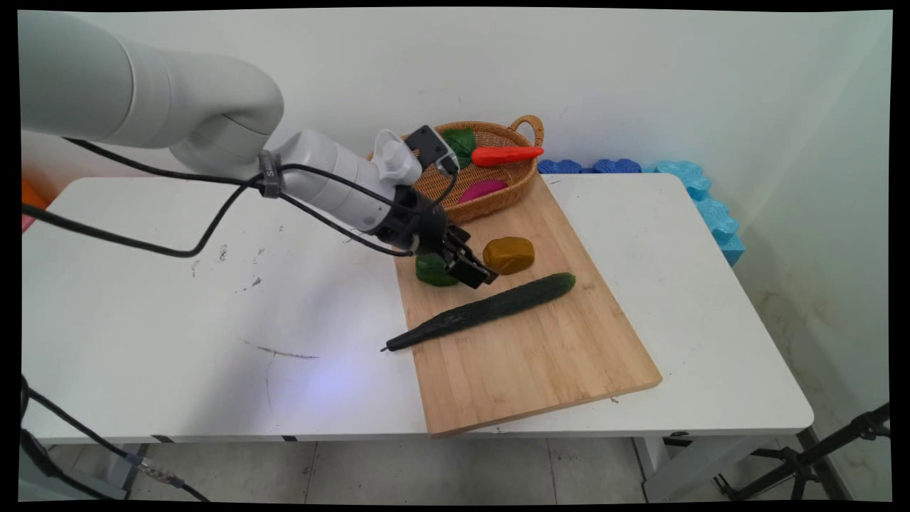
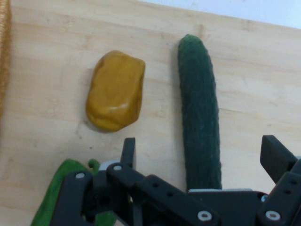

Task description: Pick up the cucumber from the cutting board

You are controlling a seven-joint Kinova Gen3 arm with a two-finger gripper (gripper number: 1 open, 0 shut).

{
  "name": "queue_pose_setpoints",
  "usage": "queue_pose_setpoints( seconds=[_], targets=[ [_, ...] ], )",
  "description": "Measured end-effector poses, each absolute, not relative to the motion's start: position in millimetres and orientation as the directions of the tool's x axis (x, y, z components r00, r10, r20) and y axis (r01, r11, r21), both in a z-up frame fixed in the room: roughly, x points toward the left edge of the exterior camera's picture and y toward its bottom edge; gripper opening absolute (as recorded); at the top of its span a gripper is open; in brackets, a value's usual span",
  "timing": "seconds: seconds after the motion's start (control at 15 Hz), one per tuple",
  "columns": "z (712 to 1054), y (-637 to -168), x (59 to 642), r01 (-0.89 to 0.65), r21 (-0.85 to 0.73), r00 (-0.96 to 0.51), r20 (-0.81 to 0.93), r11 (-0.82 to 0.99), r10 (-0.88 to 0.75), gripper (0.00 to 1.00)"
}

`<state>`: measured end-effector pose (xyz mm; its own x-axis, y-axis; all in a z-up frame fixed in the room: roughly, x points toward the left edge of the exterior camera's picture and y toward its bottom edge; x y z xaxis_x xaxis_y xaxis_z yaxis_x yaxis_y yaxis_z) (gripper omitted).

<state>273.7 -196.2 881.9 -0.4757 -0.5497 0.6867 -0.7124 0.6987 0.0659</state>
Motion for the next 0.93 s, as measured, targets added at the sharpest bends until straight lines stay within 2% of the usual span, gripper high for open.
queue_pose_setpoints(
  seconds=[0.93],
  targets=[
    [825,-193,262,-0.670,0.051,-0.519,0.681,0.740,-0.517,1.00]
  ],
)
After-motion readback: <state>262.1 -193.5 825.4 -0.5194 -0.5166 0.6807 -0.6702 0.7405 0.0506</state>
